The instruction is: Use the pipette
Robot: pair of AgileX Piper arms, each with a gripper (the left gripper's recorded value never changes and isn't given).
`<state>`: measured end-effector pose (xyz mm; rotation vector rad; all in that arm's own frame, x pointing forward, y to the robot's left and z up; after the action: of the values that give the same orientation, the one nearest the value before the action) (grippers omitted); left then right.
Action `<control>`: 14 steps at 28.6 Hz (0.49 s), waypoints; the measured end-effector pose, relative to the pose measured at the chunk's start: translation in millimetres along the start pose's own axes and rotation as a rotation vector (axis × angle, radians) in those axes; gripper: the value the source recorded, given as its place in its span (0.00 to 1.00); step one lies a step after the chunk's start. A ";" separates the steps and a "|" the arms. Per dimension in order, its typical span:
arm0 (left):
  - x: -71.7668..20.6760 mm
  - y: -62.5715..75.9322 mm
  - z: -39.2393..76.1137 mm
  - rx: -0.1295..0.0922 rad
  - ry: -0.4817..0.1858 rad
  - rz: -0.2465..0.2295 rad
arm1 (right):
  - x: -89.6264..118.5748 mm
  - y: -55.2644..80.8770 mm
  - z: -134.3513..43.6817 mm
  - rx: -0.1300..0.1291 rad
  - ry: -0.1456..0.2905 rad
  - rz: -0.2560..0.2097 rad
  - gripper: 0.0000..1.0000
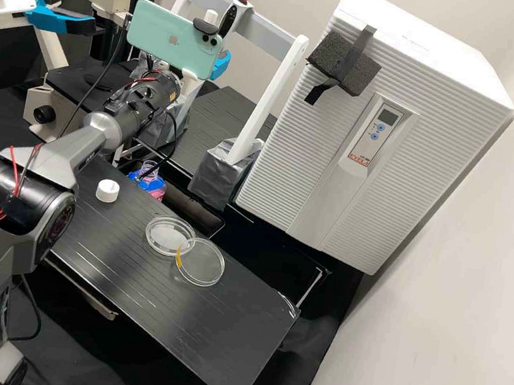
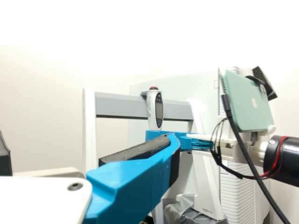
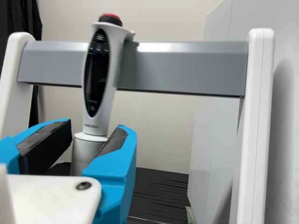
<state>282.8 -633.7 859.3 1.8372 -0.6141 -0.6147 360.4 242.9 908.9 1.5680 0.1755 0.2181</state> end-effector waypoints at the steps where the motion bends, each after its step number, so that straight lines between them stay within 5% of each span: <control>1: -0.7 -1.9 0.3 -0.010 0.005 -0.001 | -0.4 -0.9 1.3 -0.001 -0.001 0.004 1.00; 3: -3.4 -6.1 -1.3 -0.009 0.039 -0.010 | -1.8 -3.5 4.0 -0.002 -0.009 -0.005 1.00; 8: -16.5 -18.1 -2.7 0.061 0.183 -0.007 | -20.5 -7.9 11.3 0.035 -0.025 -0.015 1.00; 14: -39.9 -34.1 -8.1 0.137 0.351 -0.028 | -59.6 2.8 26.5 0.011 -0.006 0.126 1.00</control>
<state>263.1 -591.0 834.6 2.0233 -0.4036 -0.2612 309.2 202.4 909.9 1.5917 0.0738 0.3117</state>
